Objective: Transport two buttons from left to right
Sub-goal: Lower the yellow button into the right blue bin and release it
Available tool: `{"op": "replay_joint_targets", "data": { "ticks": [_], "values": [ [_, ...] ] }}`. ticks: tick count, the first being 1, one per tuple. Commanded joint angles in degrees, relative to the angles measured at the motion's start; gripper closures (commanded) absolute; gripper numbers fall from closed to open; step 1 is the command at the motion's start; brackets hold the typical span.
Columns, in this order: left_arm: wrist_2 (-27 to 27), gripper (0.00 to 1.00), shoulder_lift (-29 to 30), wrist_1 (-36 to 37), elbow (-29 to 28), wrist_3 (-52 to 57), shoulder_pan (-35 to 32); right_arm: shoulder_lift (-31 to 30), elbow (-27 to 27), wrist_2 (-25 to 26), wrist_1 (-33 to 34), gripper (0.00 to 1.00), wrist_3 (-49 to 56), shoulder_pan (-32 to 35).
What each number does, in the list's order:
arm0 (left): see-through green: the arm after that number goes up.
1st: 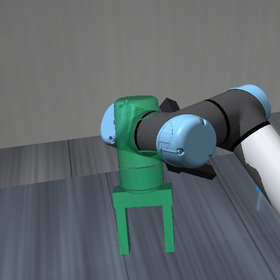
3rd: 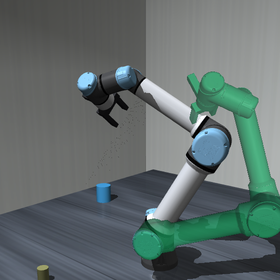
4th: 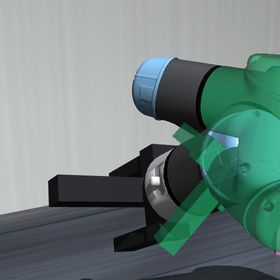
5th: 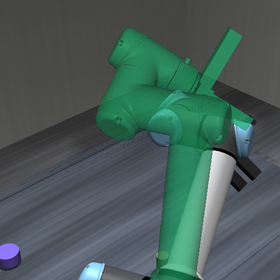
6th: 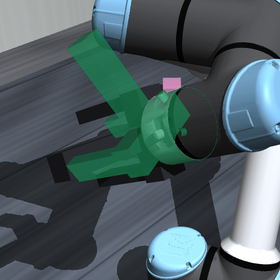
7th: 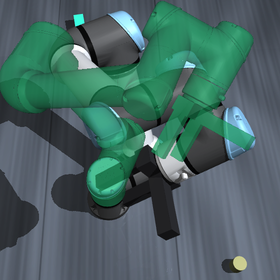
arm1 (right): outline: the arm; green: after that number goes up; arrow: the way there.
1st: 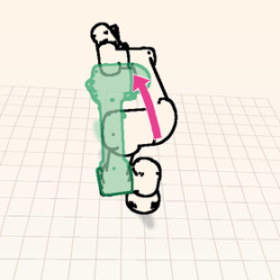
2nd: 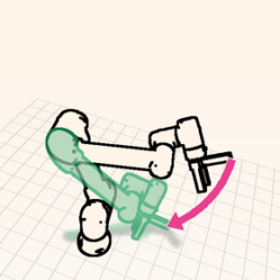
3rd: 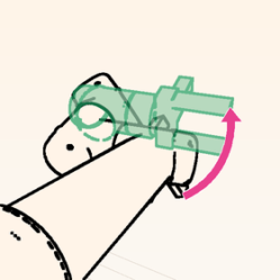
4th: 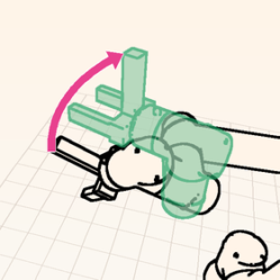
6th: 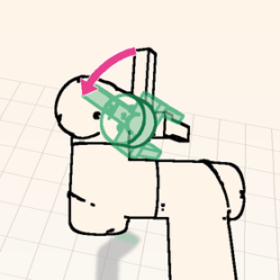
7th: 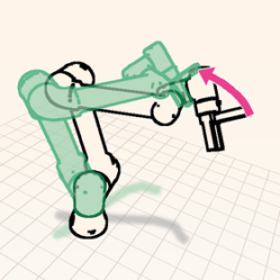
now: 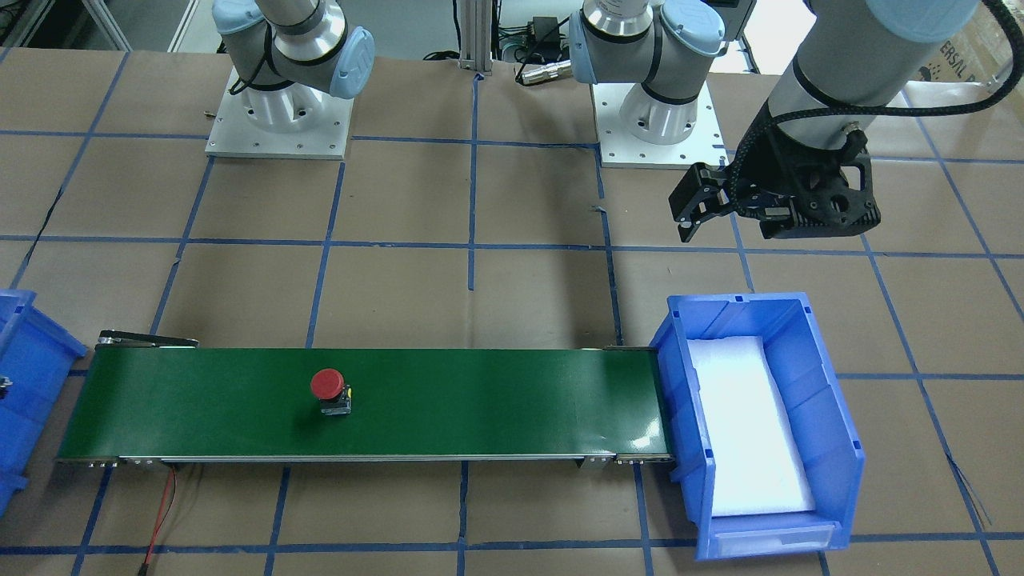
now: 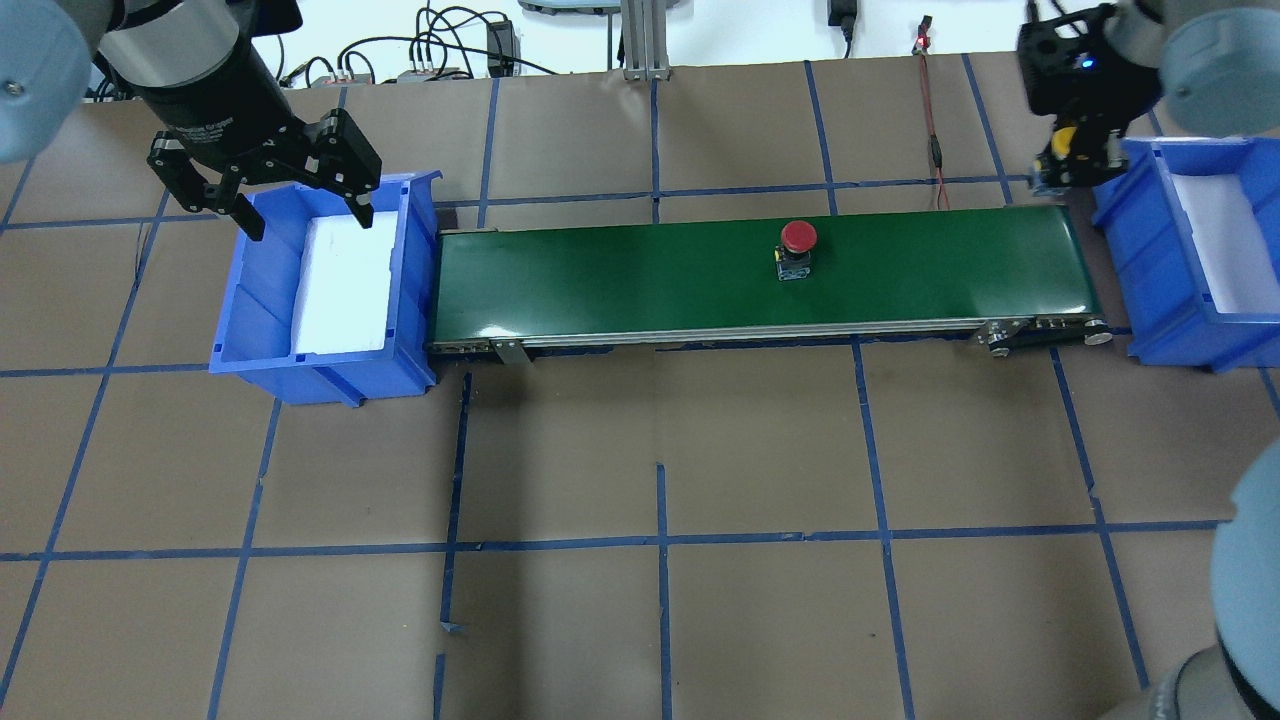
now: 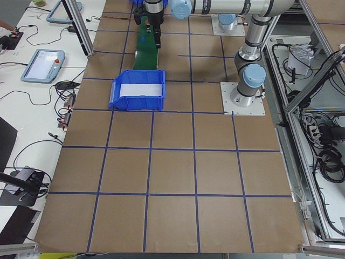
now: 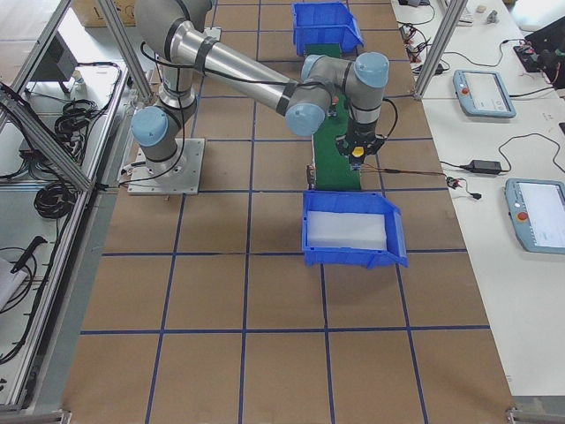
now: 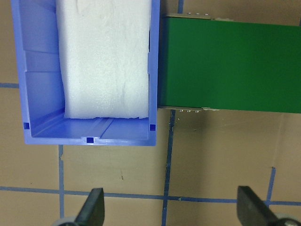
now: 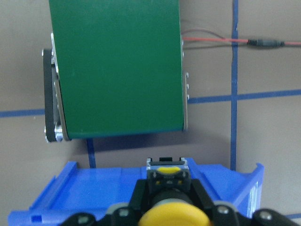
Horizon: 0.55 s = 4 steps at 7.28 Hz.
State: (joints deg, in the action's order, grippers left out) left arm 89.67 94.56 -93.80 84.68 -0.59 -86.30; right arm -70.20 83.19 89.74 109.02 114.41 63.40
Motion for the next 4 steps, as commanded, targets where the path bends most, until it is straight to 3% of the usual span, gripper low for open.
{"op": "replay_joint_targets", "data": {
  "ticks": [1, 4],
  "values": [
    [-0.02, 0.00, -0.26, -0.07, 0.13, 0.15, 0.00, 0.67, 0.38, -4.20, -0.13, 0.92, 10.88, -10.36],
    [0.07, 0.00, -0.17, 0.02, -0.05, 0.15, 0.00, 9.69, 1.36, -3.78, 8.01, 0.91, 16.01, -12.68]
  ]
}}
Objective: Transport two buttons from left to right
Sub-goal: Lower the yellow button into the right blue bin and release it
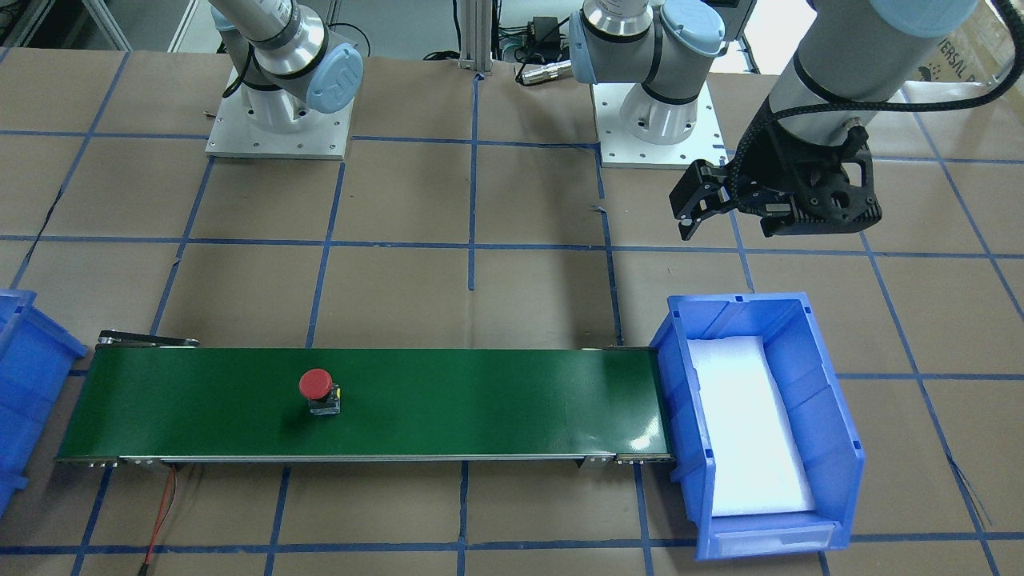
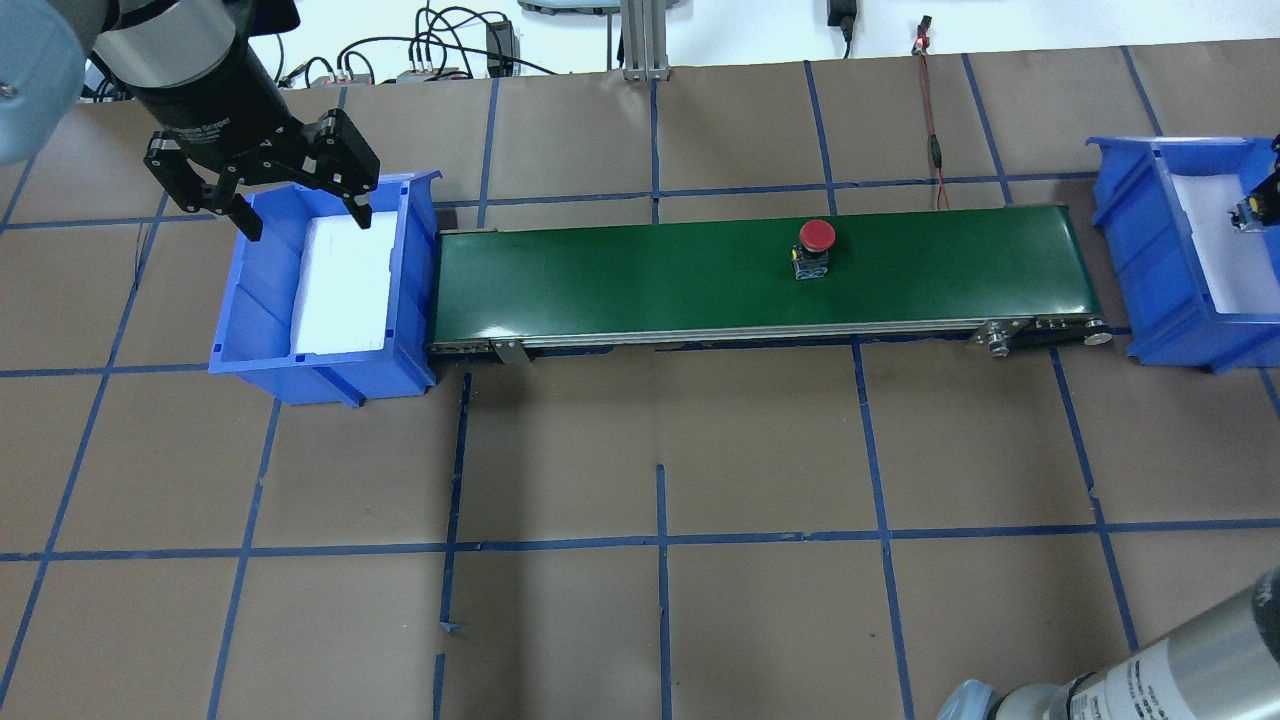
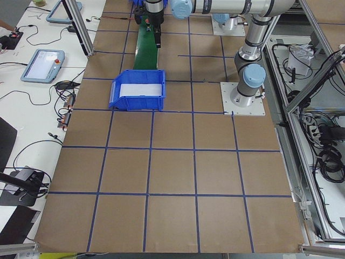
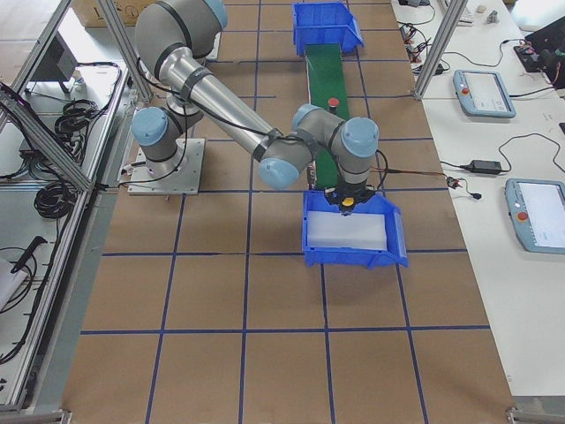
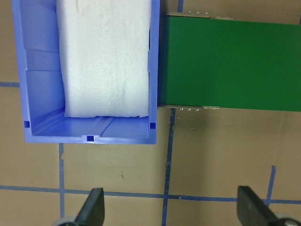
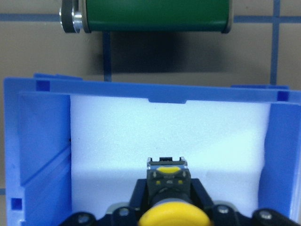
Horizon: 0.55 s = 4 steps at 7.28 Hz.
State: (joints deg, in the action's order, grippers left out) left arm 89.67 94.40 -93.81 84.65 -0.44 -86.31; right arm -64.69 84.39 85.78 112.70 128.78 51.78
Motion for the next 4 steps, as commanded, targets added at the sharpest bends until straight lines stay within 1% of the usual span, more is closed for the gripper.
{"op": "replay_joint_targets", "data": {
  "ticks": [1, 2, 3, 4],
  "values": [
    [-0.02, 0.00, 0.08, 0.03, -0.01, 0.01, 0.00, 7.00, -0.10, 0.36, 5.76, 0.91, 2.08, -1.85],
    [0.07, 0.00, 0.17, 0.03, -0.18, 0.61, 0.09, 7.73, -0.01, 0.27, 6.65, 0.89, 2.87, -3.16],
    [0.07, 0.00, -0.01, 0.03, -0.27, 0.62, 0.09, 7.74, -0.45, -0.17, 6.66, 0.52, 3.40, -3.17],
    [0.07, 0.00, 0.17, 0.03, -0.36, 0.53, 0.17, 7.56, -0.71, -0.26, 6.31, 0.01, 3.41, -3.08]
  ]
}}
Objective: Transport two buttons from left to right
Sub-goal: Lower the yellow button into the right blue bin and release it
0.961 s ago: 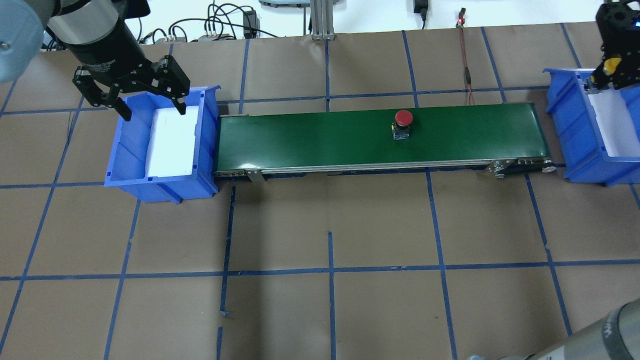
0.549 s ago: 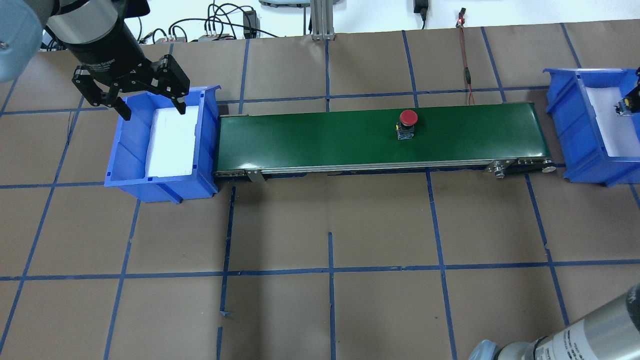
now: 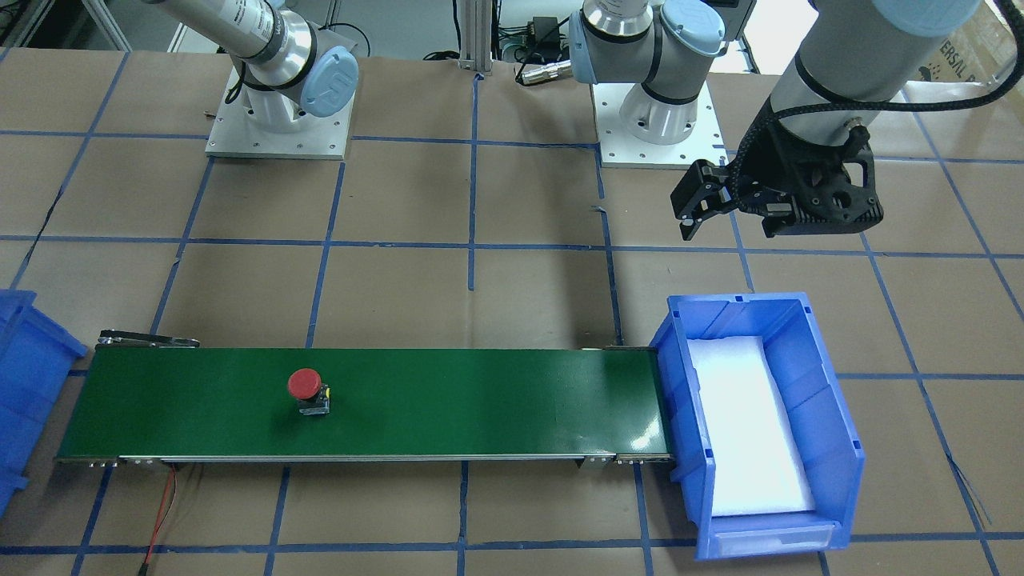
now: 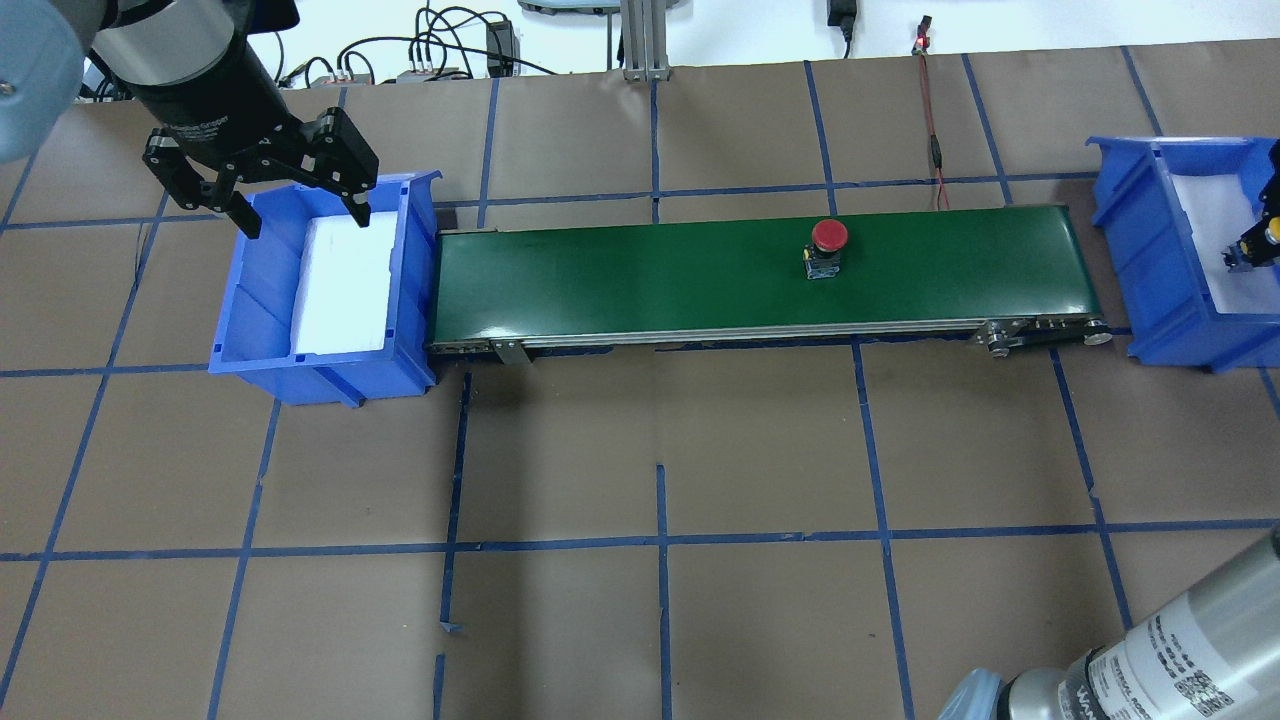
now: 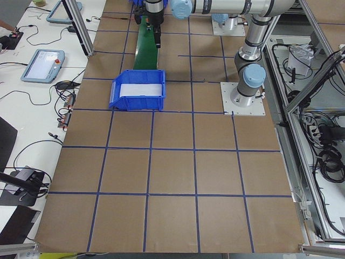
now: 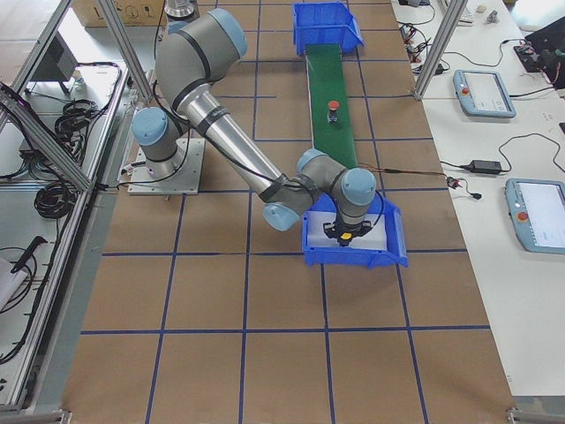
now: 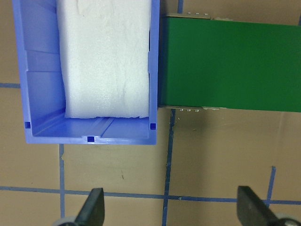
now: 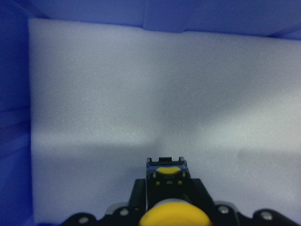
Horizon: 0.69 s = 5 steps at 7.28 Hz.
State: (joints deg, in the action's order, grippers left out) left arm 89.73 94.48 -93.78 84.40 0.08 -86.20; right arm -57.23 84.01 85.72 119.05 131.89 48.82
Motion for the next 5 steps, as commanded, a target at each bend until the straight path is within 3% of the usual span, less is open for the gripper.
{"op": "replay_joint_targets", "data": {
  "ticks": [1, 3, 5],
  "values": [
    [0.01, 0.00, 0.09, 0.00, -0.11, 0.09, 0.07, -0.95, -0.69, 0.23, -0.57, 0.00, -0.32, 0.40],
    [0.01, 0.00, 0.18, 0.00, -0.11, 0.09, 0.07, -7.33, -1.04, 0.06, -8.34, 0.00, -1.28, 2.75],
    [0.01, 0.00, 0.18, 0.00, -0.20, 0.01, 0.07, -13.33, -1.30, 0.49, -15.22, 0.00, -7.59, 9.85]
  ]
}}
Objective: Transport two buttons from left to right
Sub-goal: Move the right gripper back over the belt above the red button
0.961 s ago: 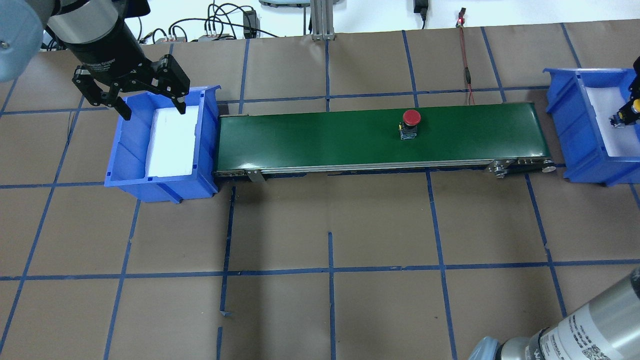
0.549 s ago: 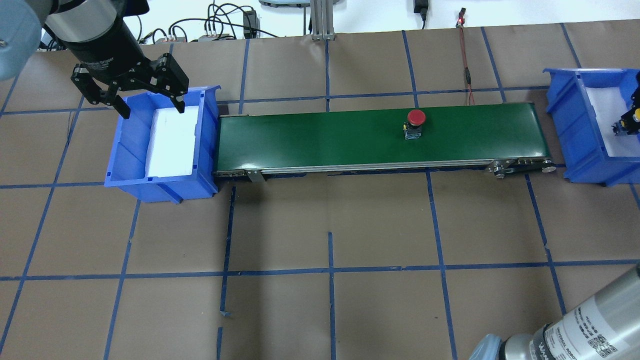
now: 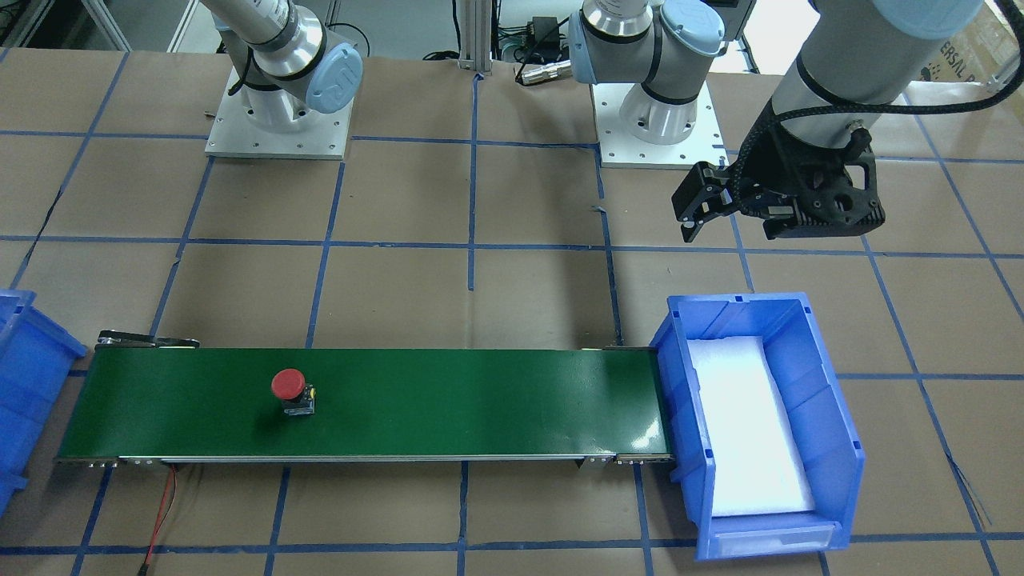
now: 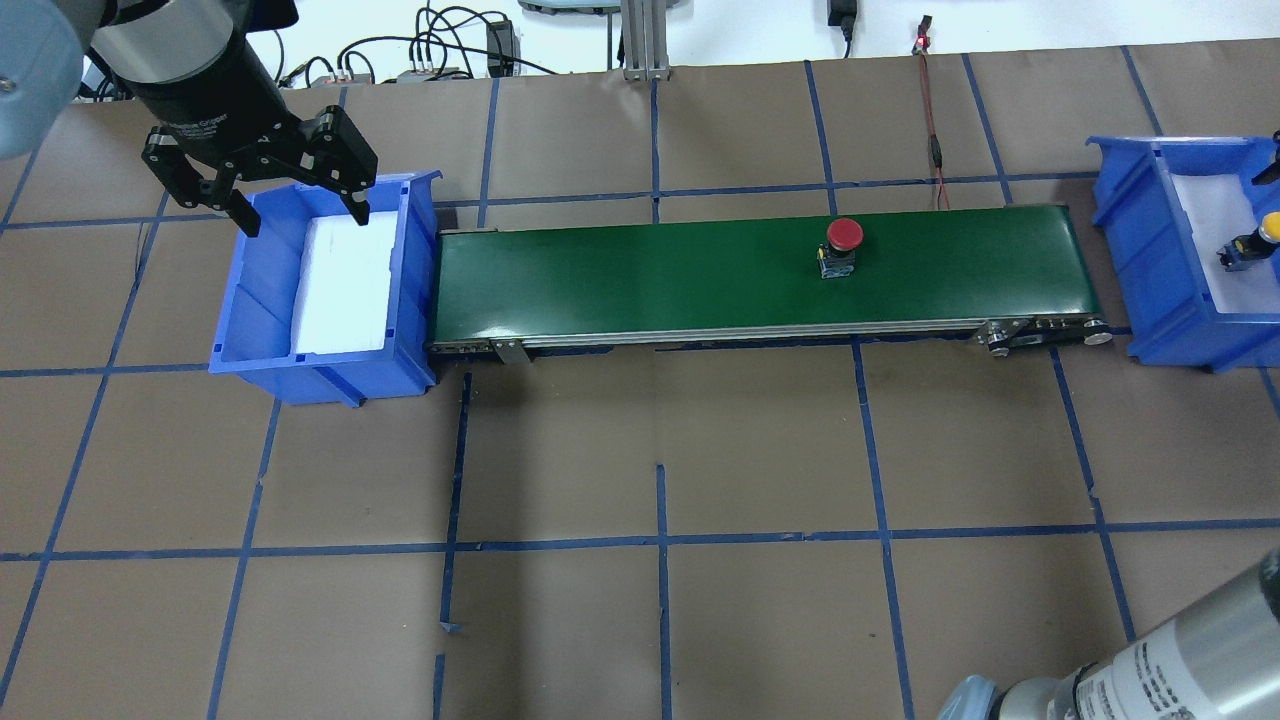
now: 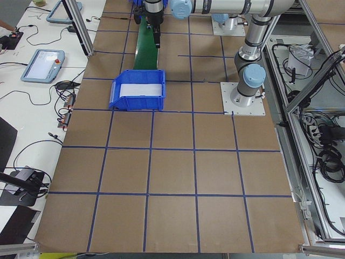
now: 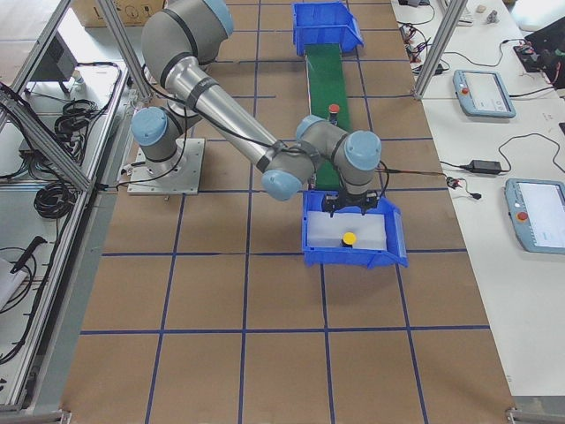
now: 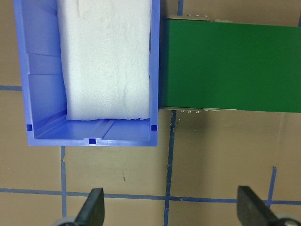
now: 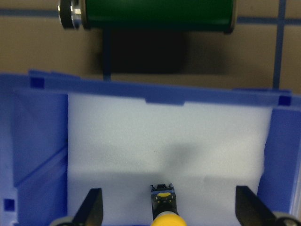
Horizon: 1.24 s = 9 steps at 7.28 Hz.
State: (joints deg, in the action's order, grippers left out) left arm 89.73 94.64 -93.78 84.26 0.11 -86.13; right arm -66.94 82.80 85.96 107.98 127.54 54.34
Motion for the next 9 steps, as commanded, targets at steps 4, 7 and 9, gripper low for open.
{"op": "replay_joint_targets", "data": {
  "ticks": [4, 7, 9],
  "values": [
    [0.09, 0.00, 0.10, 0.79, -0.23, -0.02, 0.09, -3.55, 3.76, -0.44, -3.31, 0.00, -21.32, 16.75],
    [0.35, 0.00, 0.01, 0.79, -0.41, -0.02, 0.09, -2.59, 10.87, 0.62, 9.42, 0.00, -28.92, 23.44],
    [0.35, 0.00, 0.01, 0.79, -0.41, -0.02, 0.09, -2.15, 11.33, 0.35, 9.62, 0.00, -30.93, 24.14]
  ]
}}
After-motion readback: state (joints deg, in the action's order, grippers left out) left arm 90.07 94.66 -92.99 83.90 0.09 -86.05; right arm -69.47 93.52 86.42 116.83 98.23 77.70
